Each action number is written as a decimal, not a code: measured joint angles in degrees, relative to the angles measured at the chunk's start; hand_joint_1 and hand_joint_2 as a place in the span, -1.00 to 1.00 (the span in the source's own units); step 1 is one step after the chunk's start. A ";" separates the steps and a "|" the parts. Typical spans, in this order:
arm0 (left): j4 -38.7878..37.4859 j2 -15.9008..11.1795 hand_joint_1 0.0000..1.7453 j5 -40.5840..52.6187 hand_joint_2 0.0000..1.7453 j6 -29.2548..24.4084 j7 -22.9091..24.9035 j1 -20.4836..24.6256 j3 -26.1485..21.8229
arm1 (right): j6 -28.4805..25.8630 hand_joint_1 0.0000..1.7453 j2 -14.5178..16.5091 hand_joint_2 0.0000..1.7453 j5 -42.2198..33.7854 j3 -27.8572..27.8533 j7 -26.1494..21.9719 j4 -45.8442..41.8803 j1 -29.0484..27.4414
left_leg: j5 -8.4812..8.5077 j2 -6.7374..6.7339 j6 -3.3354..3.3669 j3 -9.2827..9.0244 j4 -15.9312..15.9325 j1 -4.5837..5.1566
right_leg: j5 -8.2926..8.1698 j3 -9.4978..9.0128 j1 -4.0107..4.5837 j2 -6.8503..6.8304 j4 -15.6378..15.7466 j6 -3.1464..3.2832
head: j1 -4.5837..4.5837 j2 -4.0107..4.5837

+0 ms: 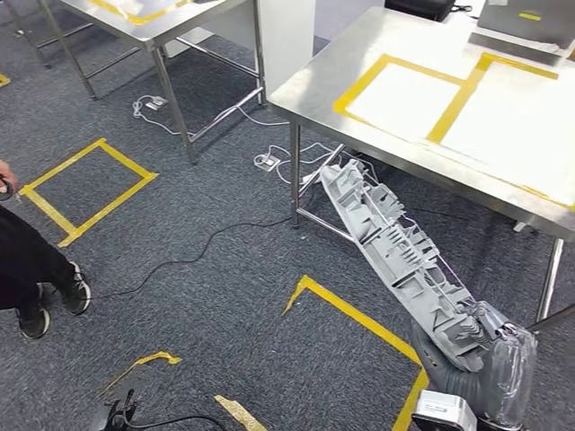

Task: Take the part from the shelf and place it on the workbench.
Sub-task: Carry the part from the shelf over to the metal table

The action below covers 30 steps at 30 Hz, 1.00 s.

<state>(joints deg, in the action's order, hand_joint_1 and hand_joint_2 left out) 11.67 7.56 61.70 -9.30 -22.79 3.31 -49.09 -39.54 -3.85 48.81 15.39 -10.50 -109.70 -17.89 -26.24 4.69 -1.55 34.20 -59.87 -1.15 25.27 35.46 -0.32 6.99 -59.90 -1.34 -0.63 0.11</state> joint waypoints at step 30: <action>0.00 0.01 -1.00 0.18 1.00 0.61 -0.41 0.34 -0.04 | 0.12 1.00 -0.01 1.00 0.23 0.72 -0.58 0.37 0.92 | -0.96 -2.92 -0.26 0.90 -2.86 0.25 | -0.25 -0.30 -0.05 -2.79 0.26 0.48 | 0.05 -0.01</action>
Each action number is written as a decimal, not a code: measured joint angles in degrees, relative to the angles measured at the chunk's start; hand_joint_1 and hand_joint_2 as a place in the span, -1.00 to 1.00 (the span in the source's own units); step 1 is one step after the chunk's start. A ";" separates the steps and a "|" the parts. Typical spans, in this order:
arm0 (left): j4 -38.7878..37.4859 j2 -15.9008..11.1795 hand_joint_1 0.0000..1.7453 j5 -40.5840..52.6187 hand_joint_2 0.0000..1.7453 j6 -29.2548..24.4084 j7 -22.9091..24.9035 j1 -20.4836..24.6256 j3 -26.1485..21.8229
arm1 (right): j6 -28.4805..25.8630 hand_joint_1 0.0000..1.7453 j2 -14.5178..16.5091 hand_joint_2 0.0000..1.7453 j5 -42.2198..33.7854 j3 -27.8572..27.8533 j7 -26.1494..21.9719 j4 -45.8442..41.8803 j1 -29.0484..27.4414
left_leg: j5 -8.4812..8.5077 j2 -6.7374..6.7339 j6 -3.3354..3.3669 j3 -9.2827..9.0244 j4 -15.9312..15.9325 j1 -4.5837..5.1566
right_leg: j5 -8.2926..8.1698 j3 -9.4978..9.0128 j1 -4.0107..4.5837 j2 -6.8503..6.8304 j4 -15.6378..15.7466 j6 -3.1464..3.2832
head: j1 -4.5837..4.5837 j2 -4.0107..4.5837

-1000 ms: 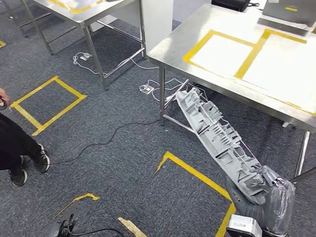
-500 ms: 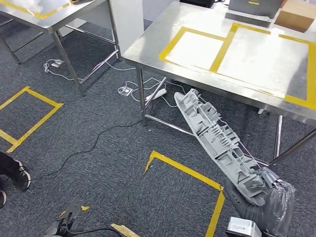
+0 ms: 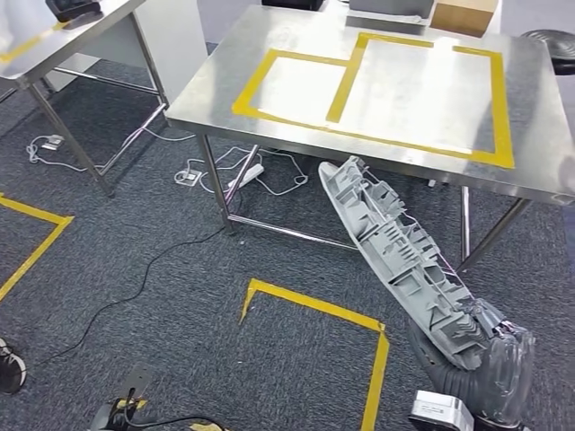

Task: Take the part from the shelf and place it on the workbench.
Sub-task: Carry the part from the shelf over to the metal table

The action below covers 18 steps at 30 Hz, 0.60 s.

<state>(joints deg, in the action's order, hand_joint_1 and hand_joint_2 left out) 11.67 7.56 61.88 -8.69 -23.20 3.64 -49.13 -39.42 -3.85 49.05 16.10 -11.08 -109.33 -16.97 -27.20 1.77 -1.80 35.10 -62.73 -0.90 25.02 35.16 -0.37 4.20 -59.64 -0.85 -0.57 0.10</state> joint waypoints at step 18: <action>0.00 0.05 -1.00 0.00 1.00 0.27 -0.28 0.16 -0.04 | 1.25 1.00 -0.07 1.00 -0.03 1.49 -0.38 0.09 0.62 | 0.50 -3.23 1.05 -2.32 4.27 0.40 | 0.64 -0.49 0.39 -4.55 -0.12 -1.69 | 0.55 0.01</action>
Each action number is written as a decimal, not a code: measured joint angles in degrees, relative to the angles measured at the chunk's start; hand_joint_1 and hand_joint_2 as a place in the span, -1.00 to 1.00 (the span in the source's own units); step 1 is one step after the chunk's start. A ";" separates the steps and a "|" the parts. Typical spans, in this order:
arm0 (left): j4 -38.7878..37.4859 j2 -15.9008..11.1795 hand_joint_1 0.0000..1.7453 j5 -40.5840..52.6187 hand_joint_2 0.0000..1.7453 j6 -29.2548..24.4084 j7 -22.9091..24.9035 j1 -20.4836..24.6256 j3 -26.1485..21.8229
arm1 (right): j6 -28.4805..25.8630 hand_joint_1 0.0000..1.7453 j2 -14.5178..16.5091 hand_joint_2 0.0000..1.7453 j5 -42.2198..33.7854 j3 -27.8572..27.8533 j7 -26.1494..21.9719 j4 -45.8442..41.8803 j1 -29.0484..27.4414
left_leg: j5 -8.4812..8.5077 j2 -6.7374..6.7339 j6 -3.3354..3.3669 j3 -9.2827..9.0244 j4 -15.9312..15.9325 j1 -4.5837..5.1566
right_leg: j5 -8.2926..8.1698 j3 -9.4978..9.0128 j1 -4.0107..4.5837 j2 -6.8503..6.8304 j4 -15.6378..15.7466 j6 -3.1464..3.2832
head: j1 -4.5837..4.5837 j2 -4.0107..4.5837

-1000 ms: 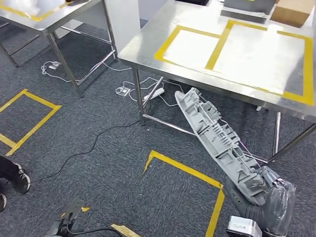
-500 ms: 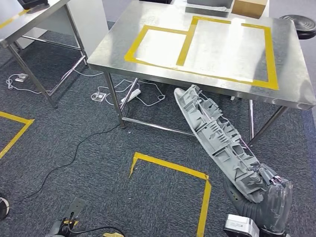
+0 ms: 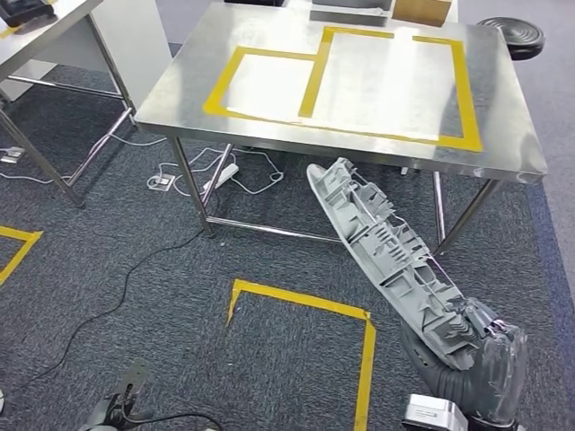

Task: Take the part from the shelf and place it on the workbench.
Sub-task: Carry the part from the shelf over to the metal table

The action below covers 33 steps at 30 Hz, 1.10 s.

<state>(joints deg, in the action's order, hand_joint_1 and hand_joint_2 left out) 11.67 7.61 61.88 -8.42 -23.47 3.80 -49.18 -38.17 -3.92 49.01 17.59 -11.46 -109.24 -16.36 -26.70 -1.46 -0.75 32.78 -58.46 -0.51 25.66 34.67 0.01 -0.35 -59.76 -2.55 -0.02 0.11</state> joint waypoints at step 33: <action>0.00 -0.62 -1.00 0.72 1.00 1.76 -1.31 -0.12 0.18 | 0.03 1.00 -0.56 1.00 -0.37 4.73 0.39 1.85 2.15 | 0.49 1.26 -0.86 0.65 0.18 -0.25 | 0.06 -0.42 -0.20 0.60 0.49 0.95 | -0.28 0.00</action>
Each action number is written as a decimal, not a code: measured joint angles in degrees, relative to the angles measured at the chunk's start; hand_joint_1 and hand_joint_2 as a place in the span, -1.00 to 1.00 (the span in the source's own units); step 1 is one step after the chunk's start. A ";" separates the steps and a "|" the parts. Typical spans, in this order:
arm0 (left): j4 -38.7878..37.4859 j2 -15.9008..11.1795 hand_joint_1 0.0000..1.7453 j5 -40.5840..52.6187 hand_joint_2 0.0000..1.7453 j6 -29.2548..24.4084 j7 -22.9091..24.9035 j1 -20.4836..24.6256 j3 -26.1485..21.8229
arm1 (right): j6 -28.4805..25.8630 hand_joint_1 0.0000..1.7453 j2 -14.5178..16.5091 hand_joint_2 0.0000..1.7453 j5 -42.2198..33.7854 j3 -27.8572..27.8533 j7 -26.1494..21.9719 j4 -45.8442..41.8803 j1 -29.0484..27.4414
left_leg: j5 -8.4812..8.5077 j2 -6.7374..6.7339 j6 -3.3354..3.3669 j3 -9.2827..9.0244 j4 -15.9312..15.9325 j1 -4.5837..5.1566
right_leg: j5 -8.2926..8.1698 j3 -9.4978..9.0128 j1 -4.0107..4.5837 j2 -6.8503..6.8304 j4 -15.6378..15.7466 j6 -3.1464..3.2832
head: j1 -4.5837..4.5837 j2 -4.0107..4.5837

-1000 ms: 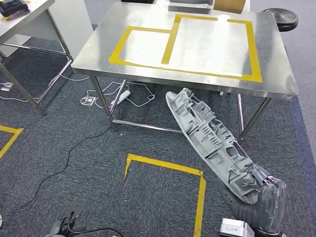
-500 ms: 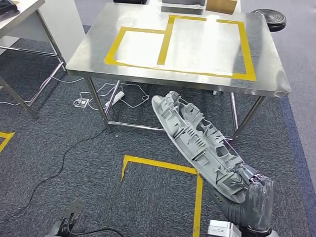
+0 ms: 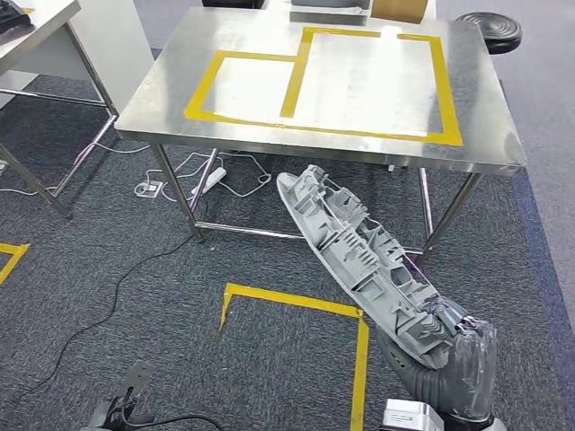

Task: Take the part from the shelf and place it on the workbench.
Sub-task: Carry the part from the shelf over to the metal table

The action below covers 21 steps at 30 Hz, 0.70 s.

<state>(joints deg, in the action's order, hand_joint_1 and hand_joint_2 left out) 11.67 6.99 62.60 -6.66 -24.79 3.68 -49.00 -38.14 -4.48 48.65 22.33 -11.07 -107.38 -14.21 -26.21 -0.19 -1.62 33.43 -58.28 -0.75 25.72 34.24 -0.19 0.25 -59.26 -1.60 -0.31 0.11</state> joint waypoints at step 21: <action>0.00 -0.07 -1.00 0.80 1.00 0.61 -0.04 0.15 0.07 | 0.28 1.00 -0.02 1.00 0.04 0.26 -2.93 0.03 2.34 | 0.98 0.16 2.02 0.86 0.24 -0.25 | 7.32 7.51 -0.09 0.23 -15.71 -1.78 | 0.18 0.00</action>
<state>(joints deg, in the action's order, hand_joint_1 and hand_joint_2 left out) 11.67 6.92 63.40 -6.05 -24.83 3.83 -48.93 -37.86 -4.50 48.69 22.59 -14.00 -107.35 -11.86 -25.23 -0.03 0.40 34.29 -58.04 -1.01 33.04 41.76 -0.28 0.48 -74.98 -3.38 -0.13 0.11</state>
